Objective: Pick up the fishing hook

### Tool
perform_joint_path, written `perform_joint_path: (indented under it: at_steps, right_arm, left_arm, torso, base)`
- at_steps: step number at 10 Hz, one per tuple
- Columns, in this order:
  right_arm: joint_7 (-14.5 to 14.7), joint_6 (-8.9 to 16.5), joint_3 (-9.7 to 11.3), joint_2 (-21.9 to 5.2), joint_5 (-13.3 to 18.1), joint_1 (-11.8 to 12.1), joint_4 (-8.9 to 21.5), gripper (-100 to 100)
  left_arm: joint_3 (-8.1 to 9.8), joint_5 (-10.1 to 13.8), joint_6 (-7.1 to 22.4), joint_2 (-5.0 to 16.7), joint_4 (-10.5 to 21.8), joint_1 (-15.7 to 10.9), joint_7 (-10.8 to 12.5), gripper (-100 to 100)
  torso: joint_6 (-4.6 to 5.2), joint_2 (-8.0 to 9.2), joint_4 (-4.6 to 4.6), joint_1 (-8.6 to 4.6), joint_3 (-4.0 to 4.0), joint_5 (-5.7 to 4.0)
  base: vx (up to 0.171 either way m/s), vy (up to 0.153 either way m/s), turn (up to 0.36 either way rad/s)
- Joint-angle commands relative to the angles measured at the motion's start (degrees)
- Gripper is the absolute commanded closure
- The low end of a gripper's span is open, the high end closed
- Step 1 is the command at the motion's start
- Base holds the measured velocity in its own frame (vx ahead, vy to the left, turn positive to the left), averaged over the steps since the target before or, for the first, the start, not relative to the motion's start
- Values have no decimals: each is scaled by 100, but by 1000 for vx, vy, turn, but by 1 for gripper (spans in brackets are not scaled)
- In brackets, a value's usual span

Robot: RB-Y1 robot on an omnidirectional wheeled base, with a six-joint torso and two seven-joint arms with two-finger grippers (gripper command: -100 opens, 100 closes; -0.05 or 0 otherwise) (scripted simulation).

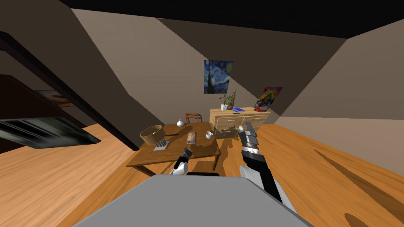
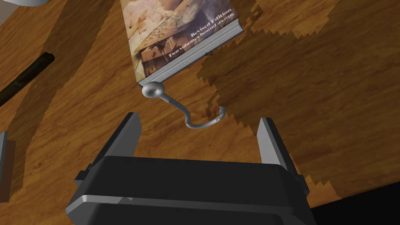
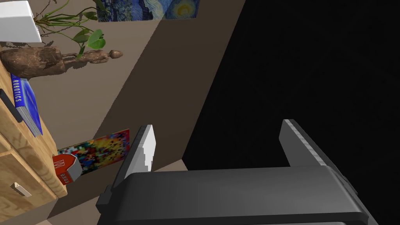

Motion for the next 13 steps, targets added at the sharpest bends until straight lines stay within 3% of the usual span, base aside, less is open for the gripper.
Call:
perform_joint_path:
  at_steps: [1, 2, 5, 6, 7, 11, 12, 13]
  right_arm:
    - [0, 0, 0, 0, 0, 0, 0, 0]
    - [0, 0, 0, 0, 0, 0, 0, 0]
    - [0, 0, 0, -1, 0, 1, 0, 0]
    - [0, 0, 0, 0, 0, 1, 0, 0]
    - [0, 0, 0, 0, 0, 0, 0, 0]
    - [0, 0, 0, 0, 0, 0, 0, 0]
    - [0, 0, 0, 0, 0, 0, 0, 0]
    - [0, 0, 0, 0, 0, 0, 0, 0]
  left_arm:
    - [0, 0, 0, 0, 0, 0, 0, 0]
    - [-35, -2, -162, -26, 80, 70, 28, -100]
    - [-88, -6, -401, -65, 194, 177, 68, -100]
    - [-69, -7, -317, -57, 122, 183, 47, -100]
    - [-72, -6, -340, -57, 135, 180, 53, 100]
    - [-70, -2, -337, -61, 131, 179, 61, 100]
    - [-70, -1, -336, -61, 132, 179, 62, 0]
    - [-35, -2, -162, -26, 80, 70, 28, 100]
  torso:
    - [0, 0, 0, 0, 0, 0]
    - [0, 3, 1, -1, 2, 0]
    - [-1, -35, -7, 12, -20, 2]
    - [0, -29, -6, 9, -17, 2]
    - [-1, -13, -3, 4, -8, 1]
    - [1, 5, 0, -7, 3, -5]
    - [1, 6, 1, -8, 3, -6]
    - [1, 6, 1, -9, 3, -6]
  base:
    - [0, 0, 0]
    - [50, 14, -84]
    - [108, 30, -59]
    - [32, 10, -6]
    - [7, 2, 1]
    - [0, 0, 0]
    - [0, 0, 0]
    - [-80, -11, 119]
